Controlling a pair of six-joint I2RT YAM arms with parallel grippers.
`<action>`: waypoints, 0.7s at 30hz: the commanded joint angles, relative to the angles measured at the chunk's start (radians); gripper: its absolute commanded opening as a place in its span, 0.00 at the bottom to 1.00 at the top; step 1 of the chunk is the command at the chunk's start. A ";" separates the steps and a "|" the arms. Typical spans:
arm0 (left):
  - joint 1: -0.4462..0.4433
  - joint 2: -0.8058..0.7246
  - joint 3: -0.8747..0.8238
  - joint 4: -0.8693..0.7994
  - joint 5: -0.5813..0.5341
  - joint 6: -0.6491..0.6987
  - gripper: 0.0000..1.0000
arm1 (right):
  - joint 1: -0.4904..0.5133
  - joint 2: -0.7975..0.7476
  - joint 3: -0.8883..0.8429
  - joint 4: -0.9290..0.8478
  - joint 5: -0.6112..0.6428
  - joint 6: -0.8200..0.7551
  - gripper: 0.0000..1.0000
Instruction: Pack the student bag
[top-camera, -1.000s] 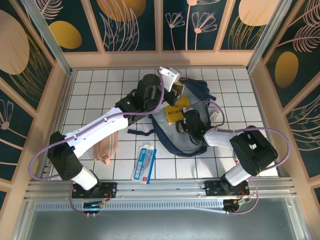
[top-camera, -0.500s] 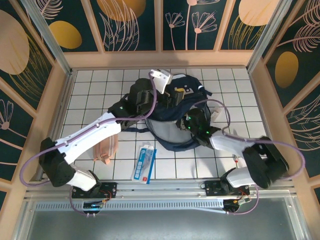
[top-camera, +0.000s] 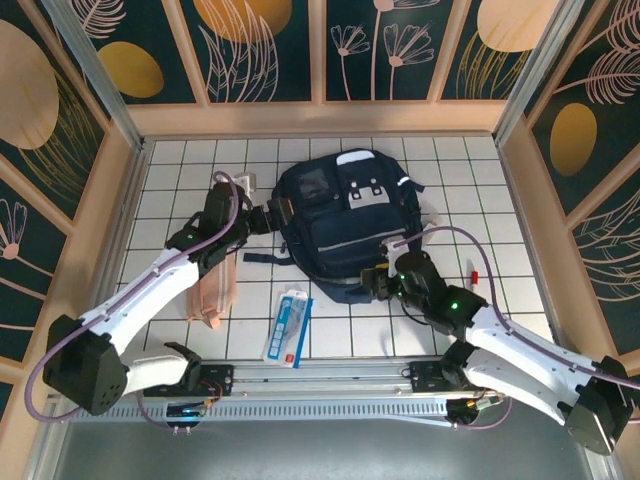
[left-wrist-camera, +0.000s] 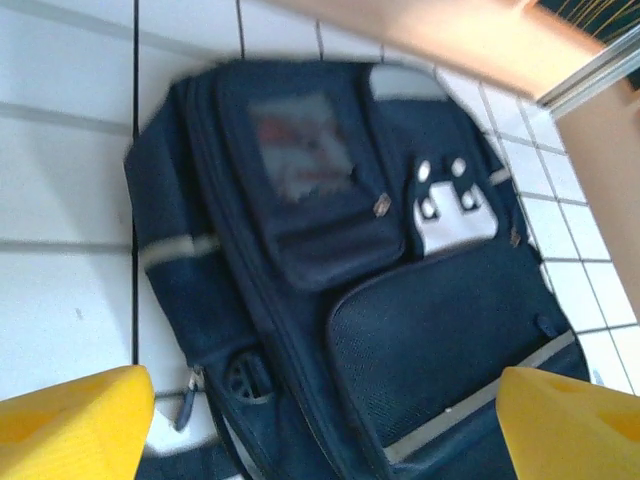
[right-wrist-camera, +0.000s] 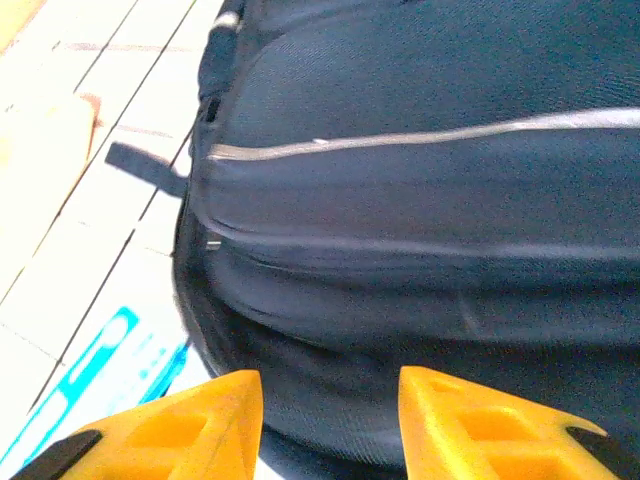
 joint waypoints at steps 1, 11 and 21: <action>0.024 0.045 -0.036 0.070 0.103 -0.142 0.86 | 0.068 0.020 0.097 -0.082 0.021 0.026 0.42; 0.088 0.363 0.127 0.048 0.139 -0.085 0.66 | 0.089 0.223 0.248 -0.060 0.021 0.109 0.46; 0.090 0.618 0.260 -0.097 0.061 -0.063 0.56 | 0.150 0.371 0.310 0.008 0.019 0.160 0.47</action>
